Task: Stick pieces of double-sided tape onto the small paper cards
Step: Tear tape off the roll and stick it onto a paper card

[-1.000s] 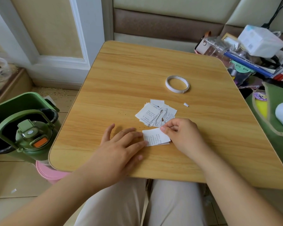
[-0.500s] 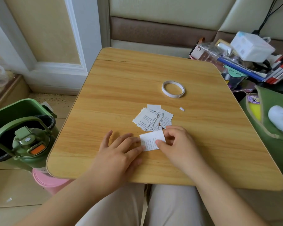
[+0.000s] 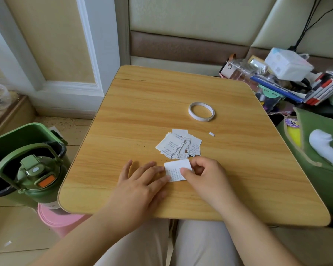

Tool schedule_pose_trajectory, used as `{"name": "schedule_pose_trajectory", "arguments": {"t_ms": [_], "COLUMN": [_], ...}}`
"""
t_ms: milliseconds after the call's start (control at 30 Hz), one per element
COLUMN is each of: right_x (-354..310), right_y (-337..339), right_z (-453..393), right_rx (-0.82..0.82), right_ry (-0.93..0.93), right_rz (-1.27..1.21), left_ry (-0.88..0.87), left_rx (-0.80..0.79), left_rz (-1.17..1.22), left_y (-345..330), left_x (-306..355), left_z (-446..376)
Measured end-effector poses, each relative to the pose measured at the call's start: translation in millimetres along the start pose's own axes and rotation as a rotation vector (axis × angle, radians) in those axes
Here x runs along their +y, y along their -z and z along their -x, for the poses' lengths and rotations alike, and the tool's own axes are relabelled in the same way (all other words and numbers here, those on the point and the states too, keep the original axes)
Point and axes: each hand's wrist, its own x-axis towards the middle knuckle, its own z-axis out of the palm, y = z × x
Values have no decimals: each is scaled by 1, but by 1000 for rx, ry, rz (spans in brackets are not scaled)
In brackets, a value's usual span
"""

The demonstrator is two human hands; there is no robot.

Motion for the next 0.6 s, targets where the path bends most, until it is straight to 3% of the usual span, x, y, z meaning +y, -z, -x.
{"name": "schedule_pose_trajectory", "arguments": {"t_ms": [433,500,600], "right_x": [10,5,-6], "right_y": [-11,-9,4], "right_z": [0,3,6], "right_rx": [54,87,138], "right_ry": [-25,-3,55], "right_rz": [-163,-220,-350], "left_ry": [6,78,455], "left_rx": [23,114,305], "left_rz": [75,253,766], "left_y": [4,8,32], "left_x": [1,3,13], "left_z": [-1,-1,-6]}}
